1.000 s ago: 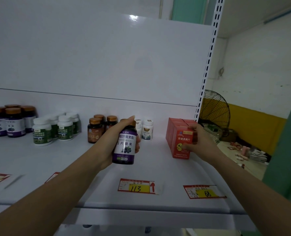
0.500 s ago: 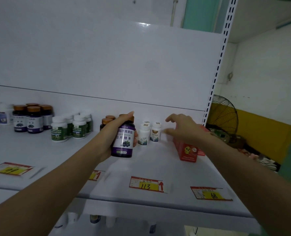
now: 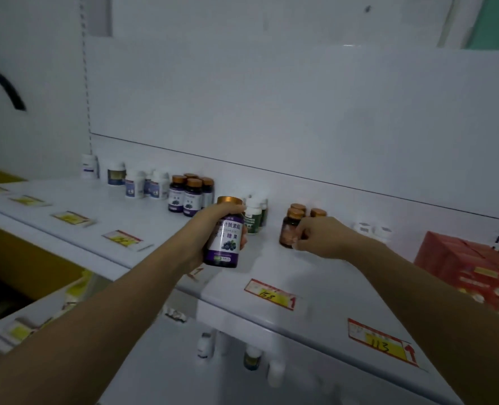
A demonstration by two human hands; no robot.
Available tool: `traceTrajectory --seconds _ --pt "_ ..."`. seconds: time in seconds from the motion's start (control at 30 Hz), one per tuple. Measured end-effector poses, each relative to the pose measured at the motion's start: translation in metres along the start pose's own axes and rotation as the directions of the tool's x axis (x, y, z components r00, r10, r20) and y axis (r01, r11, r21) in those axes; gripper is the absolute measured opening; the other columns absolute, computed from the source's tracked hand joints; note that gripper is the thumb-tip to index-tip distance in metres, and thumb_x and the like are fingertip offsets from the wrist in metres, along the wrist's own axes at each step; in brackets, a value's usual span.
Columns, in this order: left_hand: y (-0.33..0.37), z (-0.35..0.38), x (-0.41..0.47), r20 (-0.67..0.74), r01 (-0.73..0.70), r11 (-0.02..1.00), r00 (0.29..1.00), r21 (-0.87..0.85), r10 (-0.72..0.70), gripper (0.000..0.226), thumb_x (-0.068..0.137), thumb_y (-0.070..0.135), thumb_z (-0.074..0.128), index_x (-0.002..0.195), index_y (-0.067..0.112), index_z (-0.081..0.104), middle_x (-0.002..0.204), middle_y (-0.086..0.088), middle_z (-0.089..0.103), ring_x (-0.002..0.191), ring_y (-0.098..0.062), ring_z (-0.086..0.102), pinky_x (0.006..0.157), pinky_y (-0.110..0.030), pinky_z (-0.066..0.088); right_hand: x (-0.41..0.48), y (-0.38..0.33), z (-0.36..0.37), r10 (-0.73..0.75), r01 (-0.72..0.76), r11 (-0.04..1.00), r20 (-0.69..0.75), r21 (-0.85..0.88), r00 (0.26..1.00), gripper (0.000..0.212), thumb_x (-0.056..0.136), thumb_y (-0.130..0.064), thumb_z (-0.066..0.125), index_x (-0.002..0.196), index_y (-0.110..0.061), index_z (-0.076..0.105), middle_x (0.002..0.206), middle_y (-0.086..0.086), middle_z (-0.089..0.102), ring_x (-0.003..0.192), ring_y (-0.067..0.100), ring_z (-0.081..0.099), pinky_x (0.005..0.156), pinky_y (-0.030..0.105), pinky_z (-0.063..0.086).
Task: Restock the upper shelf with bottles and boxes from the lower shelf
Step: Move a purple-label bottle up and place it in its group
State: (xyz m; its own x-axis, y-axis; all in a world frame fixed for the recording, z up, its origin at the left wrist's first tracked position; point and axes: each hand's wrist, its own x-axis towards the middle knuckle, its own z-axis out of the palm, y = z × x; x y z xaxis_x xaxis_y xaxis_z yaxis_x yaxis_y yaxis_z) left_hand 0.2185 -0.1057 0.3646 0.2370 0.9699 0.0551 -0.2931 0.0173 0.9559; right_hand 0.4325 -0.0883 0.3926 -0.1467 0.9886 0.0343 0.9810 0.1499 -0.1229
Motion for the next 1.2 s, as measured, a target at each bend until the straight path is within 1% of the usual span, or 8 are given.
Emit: traceTrajectory --seconds 0.07,0.17,0.4,0.53,0.7,0.97,1.1,1.2 --pt "0.008 -0.029 -0.005 -0.022 -0.01 1.0 1.0 0.003 0.01 0.016 0.084 0.024 0.062 0.087 0.01 0.056 0.065 -0.007 0.064 0.054 -0.019 0.06 0.057 -0.026 0.054 0.011 -0.027 0.009 -0.022 0.022 1.0 0.015 0.02 1.0 0.039 0.093 -0.033 0.055 0.125 -0.011 0.054 0.11 0.007 0.058 0.096 0.019 0.053 0.078 0.024 0.038" --pt "0.023 -0.074 -0.012 -0.054 -0.057 0.998 0.997 0.024 0.058 0.015 0.086 0.023 0.06 0.093 0.012 0.053 0.073 -0.008 0.063 0.057 -0.021 0.06 0.053 -0.025 0.055 0.025 -0.07 0.018 -0.023 0.022 0.999 0.015 0.024 1.0 0.046 0.092 -0.037 0.056 0.131 -0.015 0.05 0.132 0.008 0.053 0.117 0.022 0.052 0.093 0.028 0.044" --pt "0.059 -0.178 -0.008 -0.055 -0.086 0.983 0.994 0.16 0.096 0.01 0.086 0.027 0.061 0.093 0.022 0.056 0.071 0.0 0.068 0.066 -0.016 0.063 0.065 -0.03 0.054 0.062 -0.174 0.044 -0.01 0.011 0.998 -0.016 0.056 1.0 0.023 0.092 -0.037 0.054 0.106 -0.019 0.06 0.114 0.009 0.056 0.099 0.02 0.05 0.073 0.021 0.037" --pt "0.067 -0.216 0.014 -0.013 -0.102 0.975 0.994 0.196 0.107 0.023 0.086 0.022 0.063 0.107 0.016 0.059 0.087 0.001 0.069 0.077 -0.012 0.065 0.068 -0.026 0.051 0.084 -0.21 0.054 0.014 -0.012 0.997 -0.022 0.08 1.0 0.045 0.092 -0.038 0.056 0.131 -0.015 0.05 0.133 0.007 0.053 0.118 0.022 0.052 0.091 0.027 0.042" --pt "0.064 -0.246 0.067 -0.031 -0.1 0.933 0.993 0.345 0.118 0.043 0.08 0.015 0.071 0.121 0.01 0.06 0.115 -0.005 0.065 0.1 -0.018 0.062 0.076 -0.028 0.049 0.121 -0.227 0.056 0.054 -0.052 0.998 -0.051 0.046 0.997 0.046 0.092 -0.038 0.056 0.131 -0.015 0.05 0.135 0.008 0.053 0.121 0.023 0.051 0.098 0.032 0.044" --pt "0.043 -0.253 0.151 -0.085 -0.083 0.922 0.989 0.378 0.124 0.039 0.072 0.01 0.078 0.107 0.014 0.061 0.116 -0.007 0.063 0.109 -0.026 0.058 0.098 -0.045 0.048 0.172 -0.226 0.069 0.077 -0.073 0.996 -0.076 0.055 0.994 0.044 0.093 -0.036 0.054 0.131 -0.017 0.049 0.134 0.007 0.053 0.117 0.022 0.053 0.096 0.031 0.044" --pt "0.043 -0.256 0.17 -0.033 -0.11 0.921 0.991 0.375 0.132 0.032 0.076 0.007 0.073 0.105 0.015 0.061 0.109 -0.005 0.062 0.104 -0.023 0.057 0.093 -0.04 0.048 0.182 -0.221 0.07 0.135 -0.128 0.987 -0.071 0.094 0.988 0.044 0.092 -0.036 0.055 0.132 -0.017 0.049 0.135 0.007 0.053 0.118 0.022 0.054 0.097 0.031 0.045" --pt "0.042 -0.26 0.177 -0.031 -0.154 0.905 0.983 0.398 0.181 0.045 0.075 0.005 0.074 0.117 0.008 0.059 0.111 -0.01 0.066 0.105 -0.026 0.061 0.094 -0.042 0.05 0.185 -0.219 0.072 0.175 -0.167 0.98 -0.07 0.103 0.982 0.045 0.092 -0.036 0.055 0.132 -0.018 0.049 0.135 0.007 0.053 0.118 0.022 0.054 0.096 0.03 0.046"
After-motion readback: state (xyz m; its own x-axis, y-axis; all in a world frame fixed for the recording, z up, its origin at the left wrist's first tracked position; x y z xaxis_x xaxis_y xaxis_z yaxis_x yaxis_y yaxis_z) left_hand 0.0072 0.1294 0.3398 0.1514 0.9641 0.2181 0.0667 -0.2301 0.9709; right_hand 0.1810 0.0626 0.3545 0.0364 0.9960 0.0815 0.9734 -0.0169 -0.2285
